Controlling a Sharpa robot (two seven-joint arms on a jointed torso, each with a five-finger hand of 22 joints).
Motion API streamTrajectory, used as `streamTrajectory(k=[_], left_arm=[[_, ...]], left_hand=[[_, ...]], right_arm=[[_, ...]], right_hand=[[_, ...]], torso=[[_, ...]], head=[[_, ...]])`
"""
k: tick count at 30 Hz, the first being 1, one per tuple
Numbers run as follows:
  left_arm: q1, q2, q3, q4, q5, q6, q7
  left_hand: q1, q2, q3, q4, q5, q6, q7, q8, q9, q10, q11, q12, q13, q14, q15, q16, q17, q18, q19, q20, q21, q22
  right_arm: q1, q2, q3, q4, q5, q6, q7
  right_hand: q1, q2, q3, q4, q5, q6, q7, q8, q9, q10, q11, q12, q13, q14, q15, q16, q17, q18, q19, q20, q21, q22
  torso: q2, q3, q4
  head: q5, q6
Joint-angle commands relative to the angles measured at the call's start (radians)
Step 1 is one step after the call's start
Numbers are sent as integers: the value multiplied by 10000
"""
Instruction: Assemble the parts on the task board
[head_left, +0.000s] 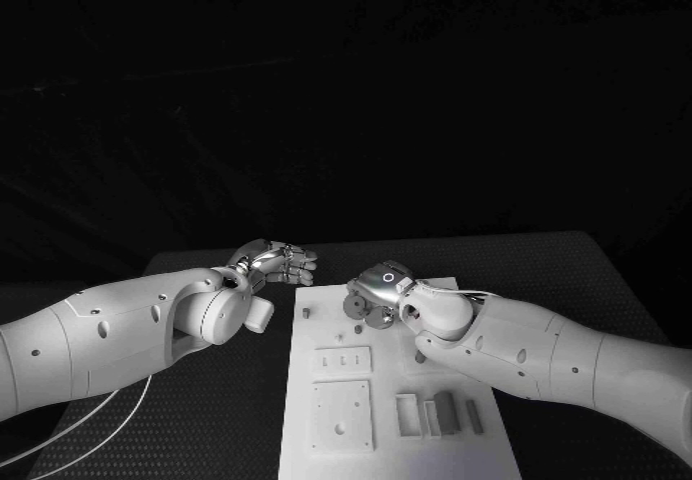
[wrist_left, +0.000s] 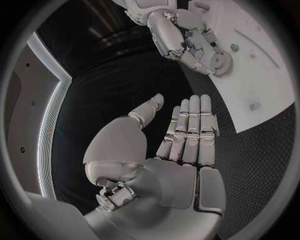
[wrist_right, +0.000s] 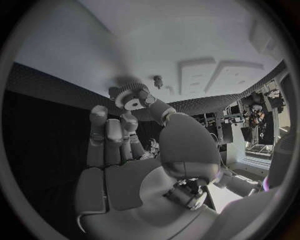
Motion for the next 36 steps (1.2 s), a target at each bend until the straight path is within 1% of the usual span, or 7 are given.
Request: streamTrajectory(k=[1,6,12,21,27,32,36], left_arm=[[8,27,12,6,31,139,69],[9,30,12,1,31,136,67],[10,29,12,5,31,130,68],[10,36,12,-1,31,129,72],[10,37,13,-4,31,129,67],[10,39,13,-10,31,132,63],[10,43,13,-14,31,138,62]], left_hand=[[-58,-60,-36,47,30,-63,10,-46,-15,-14,33,-64,-16,-2,27,-40,19,61,-31,10,-36,17],[-58,-60,-36,46,30,-64,10,-45,-16,-14,33,-64,-17,-1,27,-44,22,61,-31,9,-38,18],[-57,-60,-35,45,30,-65,11,-45,-16,-14,33,-65,-17,0,27,-48,27,61,-32,9,-39,20],[-57,-61,-35,45,30,-65,11,-44,-16,-14,33,-65,-18,1,27,-54,33,61,-31,9,-41,23],[-57,-61,-35,45,30,-65,11,-43,-17,-14,33,-66,-18,2,27,-58,38,61,-31,10,-43,25],[-58,-62,-36,45,30,-67,12,-43,-17,-15,33,-67,-19,3,27,-61,41,61,-32,10,-44,26],[-60,-63,-37,46,30,-68,12,-44,-18,-16,34,-68,-20,3,27,-63,43,61,-32,11,-45,27]], right_arm=[[-7,43,-12,-20,24,129,132],[-7,64,-20,-45,45,219,146],[-7,84,-33,-35,126,336,201],[-19,160,-104,-186,157,549,228],[-48,182,-153,-252,166,477,166],[-49,177,-155,-299,253,336,141],[-49,168,-155,-309,372,280,187]], right_hand=[[27,-85,56,-27,3,1519,34,-35,-21,-269,-87,-11,-14,-69,-8,-9,-49,205,-26,-74,-46,108],[20,-93,52,-28,3,1497,47,-55,-29,-286,-75,-18,-29,-81,3,-23,-68,205,-37,-68,-58,108],[19,-89,54,-29,3,1490,54,-65,-33,-305,-66,-30,-45,-95,14,-36,-84,205,-51,-61,-71,106],[16,-75,54,-27,3,1490,59,-70,-34,-320,-61,-36,-58,-107,21,-44,-96,205,-63,-54,-81,106],[3,-88,45,-31,3,1426,82,-117,-53,-358,-40,-47,-80,-134,36,-54,-117,205,-87,-39,-99,109],[-12,-181,42,-16,3,1129,189,-311,-139,-461,56,-82,-145,-203,112,-67,-163,205,-133,-5,-139,113],[28,-284,59,-20,3,683,340,-577,-277,-558,196,-114,-217,-271,235,-78,-206,205,-168,22,-176,114]], torso=[[-3,-7,9],[-2,0,10],[-5,-4,7],[-8,8,12],[-5,13,18],[-8,13,6],[-7,9,-1]], head=[[-14,-19],[-20,-34],[-24,-52],[-21,-60],[-12,-83],[7,-92],[15,-100]])
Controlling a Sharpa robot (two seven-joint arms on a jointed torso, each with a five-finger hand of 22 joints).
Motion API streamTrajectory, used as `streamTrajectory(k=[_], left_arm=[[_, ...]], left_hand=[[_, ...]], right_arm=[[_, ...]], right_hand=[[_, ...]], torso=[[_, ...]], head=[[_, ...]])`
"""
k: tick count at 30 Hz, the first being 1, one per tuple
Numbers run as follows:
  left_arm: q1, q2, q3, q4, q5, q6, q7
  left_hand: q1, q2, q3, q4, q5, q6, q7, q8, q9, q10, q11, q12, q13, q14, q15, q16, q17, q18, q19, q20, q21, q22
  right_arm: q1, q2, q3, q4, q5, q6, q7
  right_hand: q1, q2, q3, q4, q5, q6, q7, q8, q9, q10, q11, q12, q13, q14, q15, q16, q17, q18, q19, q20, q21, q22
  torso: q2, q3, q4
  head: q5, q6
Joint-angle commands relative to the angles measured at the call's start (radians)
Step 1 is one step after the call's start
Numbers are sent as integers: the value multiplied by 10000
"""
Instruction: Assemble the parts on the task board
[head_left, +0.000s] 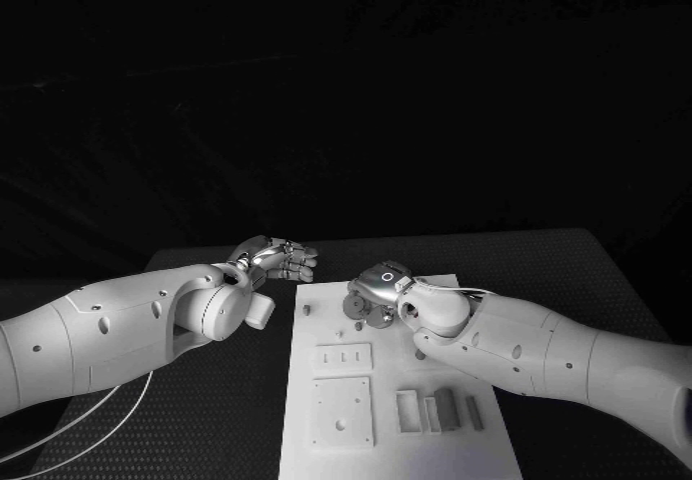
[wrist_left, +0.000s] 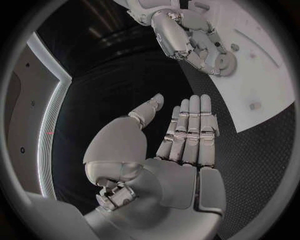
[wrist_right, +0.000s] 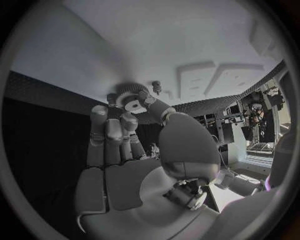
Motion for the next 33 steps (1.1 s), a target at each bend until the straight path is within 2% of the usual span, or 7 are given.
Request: streamTrajectory(k=[1,8,13,17,18,20,33], left_arm=[[9,24,11,11,31,130,67],[9,29,11,4,31,89,39],[9,18,11,9,31,80,34],[10,9,11,13,31,77,30],[10,6,11,18,31,79,27],[10,3,11,20,31,81,26],[10,7,11,6,31,89,20]], left_hand=[[-61,-62,-37,47,30,-70,12,-44,-10,-16,35,-68,-13,4,27,-64,12,60,-31,11,-45,11],[-57,-74,-37,40,30,-120,30,-69,-23,-32,52,-76,-19,7,29,-79,28,63,-30,10,-50,18],[-34,-75,-29,22,29,-162,48,-88,-32,-41,64,-79,-23,13,30,-93,45,65,-30,11,-55,25],[-47,-85,-38,27,28,-183,59,-96,-36,-49,71,-82,-26,15,32,-101,54,63,-28,14,-57,29],[-50,-86,-39,29,28,-187,61,-98,-37,-52,72,-83,-27,16,33,-102,55,63,-28,15,-58,30],[-53,-88,-41,30,28,-192,63,-100,-38,-56,74,-85,-29,16,34,-105,58,63,-28,15,-58,31],[-67,-91,-46,40,28,-212,73,-106,-40,-73,82,-89,-34,17,36,-119,70,63,-27,17,-63,36]], right_arm=[[-36,-7,-23,-6,160,56,94],[-36,-9,-23,-11,289,374,220],[-35,-31,-23,10,344,808,253],[-34,-53,-23,-11,654,954,291],[-33,-62,-23,-19,795,980,304],[-33,-73,-23,-16,801,983,313],[-31,-117,-21,14,956,891,296]], right_hand=[[12,-155,60,-18,0,580,382,-167,-97,-581,236,-64,-53,-65,74,-39,-29,204,-92,5,-46,114],[95,-260,75,-22,1,-46,425,-488,-282,-671,290,-80,-160,-146,147,-40,-83,204,-135,52,-89,119],[500,504,164,-157,0,-279,-9,-498,-298,-854,-83,-131,-253,-347,-107,-56,-115,204,-350,112,-155,162],[524,1029,163,-137,3,-319,-66,-444,-277,-1042,-140,-116,-248,-518,-219,-39,-107,204,-483,177,-175,184],[491,955,605,58,-7,-300,-60,-399,-280,-1160,-134,-58,-220,-626,-236,-3,-97,204,-537,253,-209,172],[349,1105,725,170,3,-279,-57,-366,-276,-1201,-127,-26,-214,-655,-230,25,-95,204,-533,279,-190,181],[7,1358,1108,157,4,-192,40,-236,-270,-1297,-49,113,-211,-728,-170,149,-101,204,-562,277,-94,203]], torso=[[2,-1,-14],[-3,-2,-13],[-4,-4,-11],[0,-2,-13],[0,-2,-19],[0,-2,-22],[-1,4,-25]], head=[[13,-11],[17,-19],[16,-21],[19,-17],[17,-22],[16,-24],[-2,-34]])
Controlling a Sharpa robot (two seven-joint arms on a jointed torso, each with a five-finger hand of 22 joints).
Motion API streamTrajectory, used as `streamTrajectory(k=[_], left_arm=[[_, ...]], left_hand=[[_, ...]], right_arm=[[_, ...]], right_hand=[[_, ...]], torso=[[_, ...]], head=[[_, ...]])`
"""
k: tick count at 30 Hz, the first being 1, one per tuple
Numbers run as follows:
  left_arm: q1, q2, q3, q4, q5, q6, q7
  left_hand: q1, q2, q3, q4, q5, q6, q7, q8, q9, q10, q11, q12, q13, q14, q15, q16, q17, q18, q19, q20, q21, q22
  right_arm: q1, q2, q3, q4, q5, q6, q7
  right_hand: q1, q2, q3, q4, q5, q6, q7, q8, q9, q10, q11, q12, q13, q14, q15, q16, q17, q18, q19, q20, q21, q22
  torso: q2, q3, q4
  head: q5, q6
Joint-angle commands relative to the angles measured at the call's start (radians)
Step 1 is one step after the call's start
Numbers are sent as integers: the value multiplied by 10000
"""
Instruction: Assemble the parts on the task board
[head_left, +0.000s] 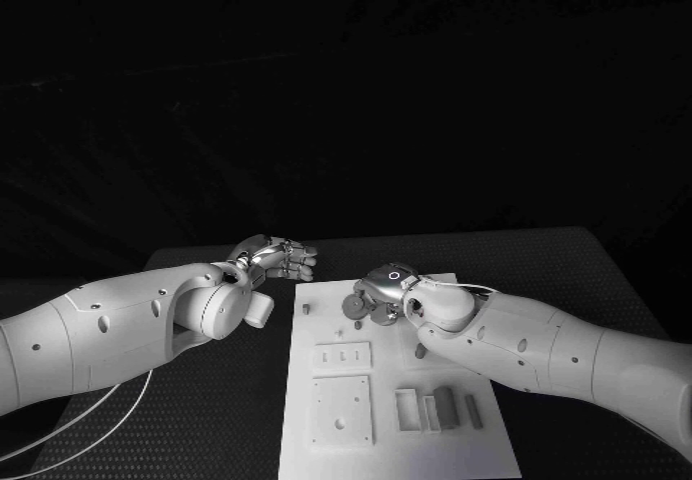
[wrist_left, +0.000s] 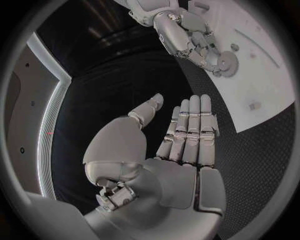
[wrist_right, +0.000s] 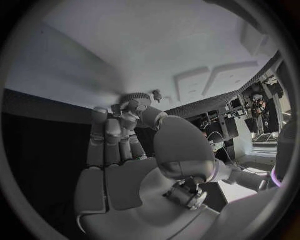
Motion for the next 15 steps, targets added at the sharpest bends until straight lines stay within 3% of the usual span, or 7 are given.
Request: streamTrajectory(k=[1,9,13,15], left_arm=[[10,18,11,14,31,96,56],[10,-2,10,6,31,74,49],[10,-13,10,9,31,77,48],[10,-26,10,9,31,66,49]], left_hand=[[-27,-51,-46,41,28,-95,12,-58,-11,-37,46,-51,-12,17,36,-41,16,65,-27,17,-63,15],[-30,-49,-46,44,28,-101,14,-58,-11,-42,48,-52,-14,18,37,-47,21,66,-27,17,-65,17],[-30,-50,-46,44,28,-104,15,-59,-12,-45,48,-52,-15,18,37,-50,23,66,-28,17,-66,18],[-29,-50,-46,43,28,-106,16,-59,-12,-46,49,-52,-16,18,37,-52,25,67,-28,17,-67,18]], right_arm=[[-49,24,-29,54,96,295,188],[-46,-162,-25,217,96,-277,176],[-44,-321,-14,404,414,-973,267],[-23,-436,4,469,841,-1588,517]], right_hand=[[-106,98,89,-36,3,216,86,23,-15,-868,-85,72,8,-89,20,71,6,41,-48,-22,60,204],[-145,52,199,-170,3,238,162,68,-18,-866,-26,133,-5,-88,65,127,-6,41,-38,-40,121,204],[-147,-7,240,-222,2,269,198,99,-16,-834,7,165,-21,-62,96,156,-18,41,-5,-56,156,200],[-144,-54,257,-234,3,261,208,102,-21,-816,17,175,-36,-45,106,165,-29,41,21,-66,174,195]], torso=[[0,4,-2],[-3,6,-2],[-3,8,-9],[-8,12,-18]], head=[[-4,2],[-9,14],[-5,37],[-8,56]])
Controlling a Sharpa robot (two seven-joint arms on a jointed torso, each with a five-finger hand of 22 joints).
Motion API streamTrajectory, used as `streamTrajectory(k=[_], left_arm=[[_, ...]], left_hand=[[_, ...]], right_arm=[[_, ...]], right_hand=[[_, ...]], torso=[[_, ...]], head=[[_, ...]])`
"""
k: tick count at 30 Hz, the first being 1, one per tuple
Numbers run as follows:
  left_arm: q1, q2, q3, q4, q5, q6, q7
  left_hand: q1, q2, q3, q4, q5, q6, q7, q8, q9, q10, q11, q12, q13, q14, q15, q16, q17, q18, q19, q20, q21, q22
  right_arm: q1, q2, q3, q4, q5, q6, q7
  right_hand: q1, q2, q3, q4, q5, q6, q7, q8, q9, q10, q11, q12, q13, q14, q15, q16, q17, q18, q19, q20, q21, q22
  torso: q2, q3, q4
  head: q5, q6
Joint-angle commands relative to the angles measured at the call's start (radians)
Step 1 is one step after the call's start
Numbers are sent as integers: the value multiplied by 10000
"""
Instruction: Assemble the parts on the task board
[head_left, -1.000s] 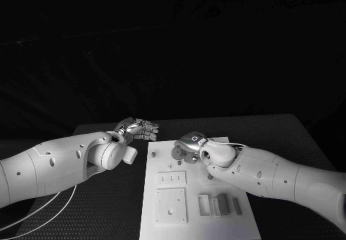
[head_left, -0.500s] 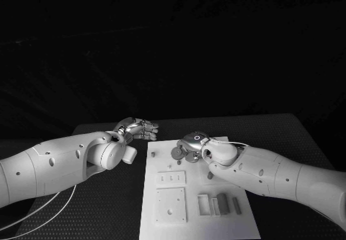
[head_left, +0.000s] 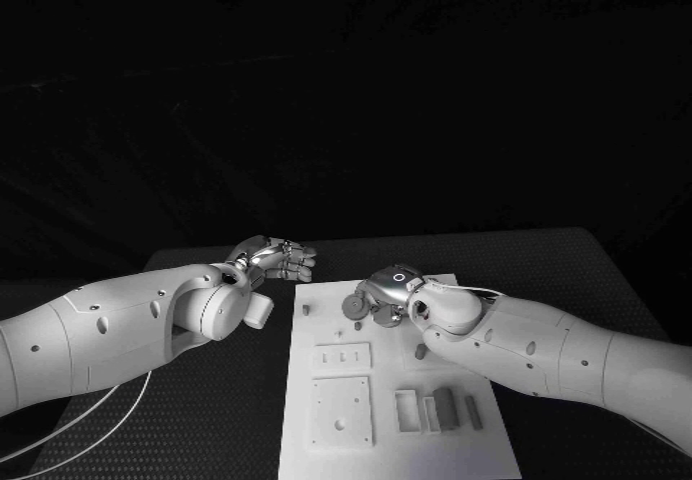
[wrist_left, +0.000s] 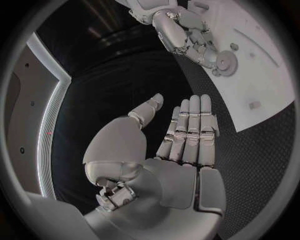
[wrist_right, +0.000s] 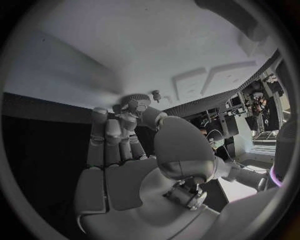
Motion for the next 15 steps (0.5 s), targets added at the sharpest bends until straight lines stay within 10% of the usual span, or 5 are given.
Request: streamTrajectory(k=[1,8,15], left_arm=[[10,-14,10,23,31,63,59],[9,-95,10,66,30,33,70],[8,-76,9,-46,29,31,87]], left_hand=[[-29,-51,-19,16,28,-71,52,-60,-13,-47,49,-53,-17,18,37,-52,16,67,-29,17,-68,11],[-26,-56,-18,13,28,-80,54,-62,-14,-57,52,-55,-20,19,40,-58,22,69,-30,17,-70,14],[-18,-51,-14,10,29,-84,56,-61,-13,-64,55,-55,-23,20,42,-65,29,70,-30,18,-72,17]], right_arm=[[27,-145,40,153,914,-1438,619],[285,-556,263,343,4213,-3174,1511],[721,-1390,495,481,5478,-2219,1911]], right_hand=[[-3,-96,61,-28,3,260,211,39,-18,-811,21,43,-31,13,90,67,-22,55,30,-75,47,191],[137,-514,185,-38,3,345,322,125,-22,-903,121,-74,-190,-77,179,-115,-179,55,-87,-54,-73,128],[215,-1156,-26,-29,0,487,563,211,-33,-865,342,-11,-280,-19,380,-98,-255,55,-29,-39,-69,126]], torso=[[-8,9,-22],[-11,32,-73],[-48,60,-144]], head=[[0,36],[59,112],[63,214]])
